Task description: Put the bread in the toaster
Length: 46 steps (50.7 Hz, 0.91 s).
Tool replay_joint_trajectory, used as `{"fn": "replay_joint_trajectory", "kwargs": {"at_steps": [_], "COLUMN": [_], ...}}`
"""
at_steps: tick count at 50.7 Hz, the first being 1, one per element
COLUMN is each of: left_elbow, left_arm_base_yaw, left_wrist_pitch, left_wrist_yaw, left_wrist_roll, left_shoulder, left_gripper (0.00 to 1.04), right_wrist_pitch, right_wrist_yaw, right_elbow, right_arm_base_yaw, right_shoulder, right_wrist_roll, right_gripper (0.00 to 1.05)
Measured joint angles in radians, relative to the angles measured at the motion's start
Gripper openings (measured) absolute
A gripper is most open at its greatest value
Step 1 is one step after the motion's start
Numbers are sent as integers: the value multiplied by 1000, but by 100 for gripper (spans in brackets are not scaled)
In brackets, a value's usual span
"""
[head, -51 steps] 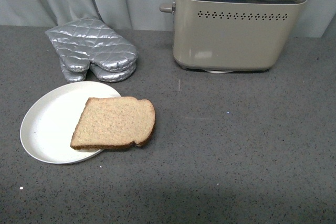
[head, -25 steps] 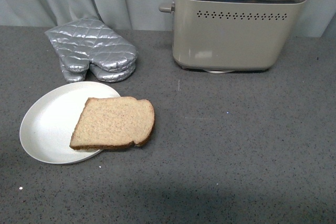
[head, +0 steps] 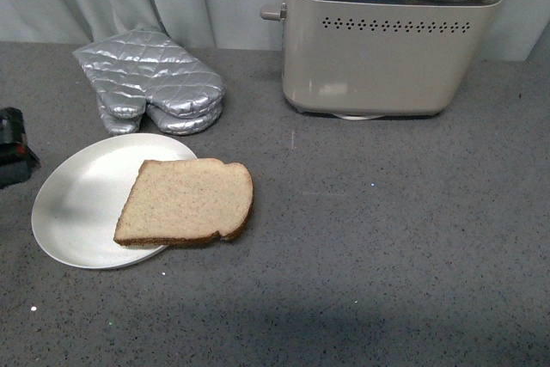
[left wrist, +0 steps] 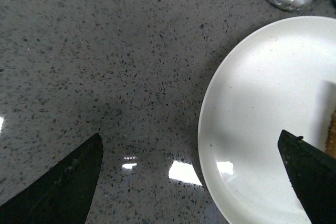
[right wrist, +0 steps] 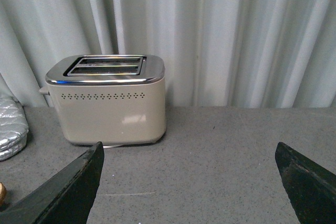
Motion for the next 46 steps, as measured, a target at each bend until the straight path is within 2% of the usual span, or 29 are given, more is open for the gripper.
{"fn": "replay_joint_trajectory", "kwargs": {"at_steps": [12,20,37,41,46], "left_elbow": [109,156,210,211,213], "left_arm_base_yaw": [24,34,10,8,1], "left_wrist_pitch": [-46,-95,-158,-157,-160], "left_wrist_yaw": [-17,8,64,71,94], "left_wrist_roll": [22,24,-10,-19,-45], "left_shoulder": [152,197,251,251,251], "left_gripper": [98,98,36,27,10], "right_wrist_pitch": [0,0,0,0,0], "right_wrist_yaw": [0,0,0,0,0], "right_elbow": [0,0,0,0,0], "right_arm_base_yaw": [0,0,0,0,0], "right_shoulder": [0,0,0,0,0], "right_wrist_roll": [0,0,0,0,0], "right_gripper": [95,95,95,95,95]}}
